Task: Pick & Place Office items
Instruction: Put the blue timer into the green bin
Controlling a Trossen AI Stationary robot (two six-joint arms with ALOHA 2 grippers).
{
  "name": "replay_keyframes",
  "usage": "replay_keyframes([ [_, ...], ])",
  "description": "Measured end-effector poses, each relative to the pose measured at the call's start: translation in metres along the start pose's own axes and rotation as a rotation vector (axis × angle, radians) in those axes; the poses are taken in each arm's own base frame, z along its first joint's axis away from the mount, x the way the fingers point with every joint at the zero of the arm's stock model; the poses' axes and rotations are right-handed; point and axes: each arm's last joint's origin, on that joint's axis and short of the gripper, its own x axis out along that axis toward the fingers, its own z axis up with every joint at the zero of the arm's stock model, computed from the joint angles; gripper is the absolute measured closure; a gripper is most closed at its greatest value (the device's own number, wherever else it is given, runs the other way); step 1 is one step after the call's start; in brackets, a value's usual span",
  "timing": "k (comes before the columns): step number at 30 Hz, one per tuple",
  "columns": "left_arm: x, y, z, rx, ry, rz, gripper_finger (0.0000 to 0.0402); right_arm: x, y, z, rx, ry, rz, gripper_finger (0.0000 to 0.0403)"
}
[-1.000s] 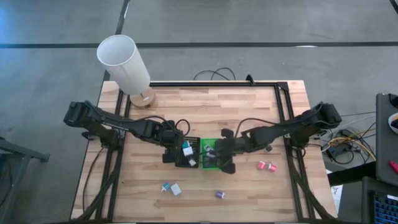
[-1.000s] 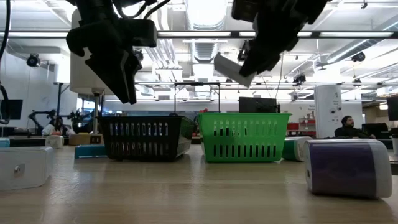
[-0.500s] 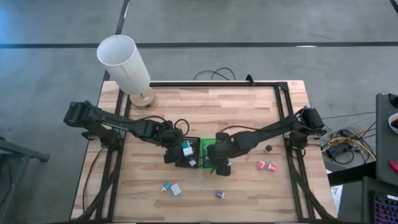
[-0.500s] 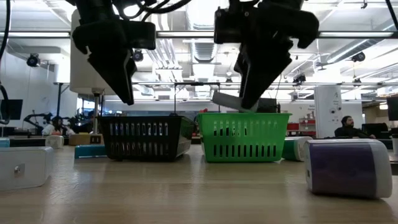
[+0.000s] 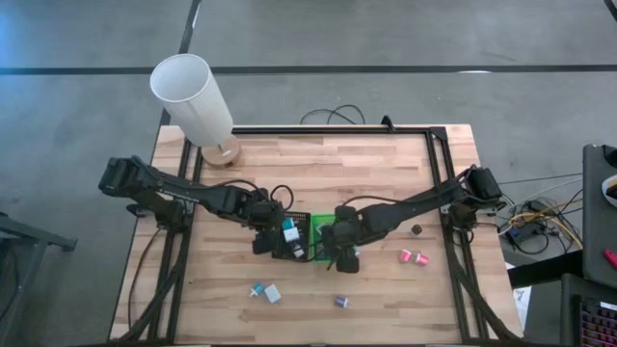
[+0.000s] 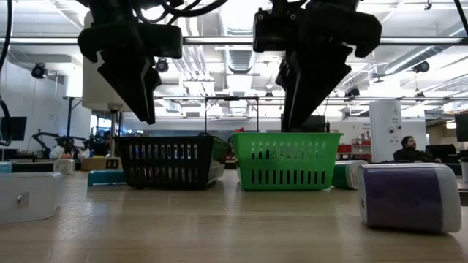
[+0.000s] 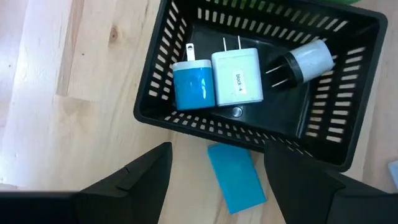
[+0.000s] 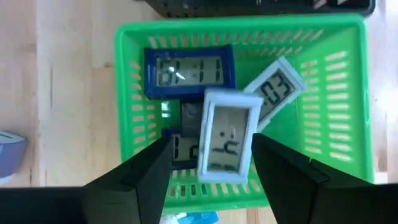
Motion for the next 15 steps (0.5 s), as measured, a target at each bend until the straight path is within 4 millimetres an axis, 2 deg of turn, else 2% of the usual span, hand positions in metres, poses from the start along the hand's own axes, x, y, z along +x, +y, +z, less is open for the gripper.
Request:
replay_keyframes([
  [4, 0.000, -0.002, -0.001, 0.053, 0.000, -0.003, 0.0145, -0.002, -0.001, 0.000, -0.029, -0.004, -0.008, 0.0174],
  [10, -0.002, -0.016, -0.006, 0.128, -0.002, -0.008, 0.0145, -0.010, -0.002, -0.005, -0.030, -0.029, -0.051, 0.0176],
  [15, -0.004, -0.023, -0.010, 0.149, -0.009, -0.010, 0.0145, -0.027, -0.006, -0.014, -0.004, -0.091, -0.034, 0.0177],
])
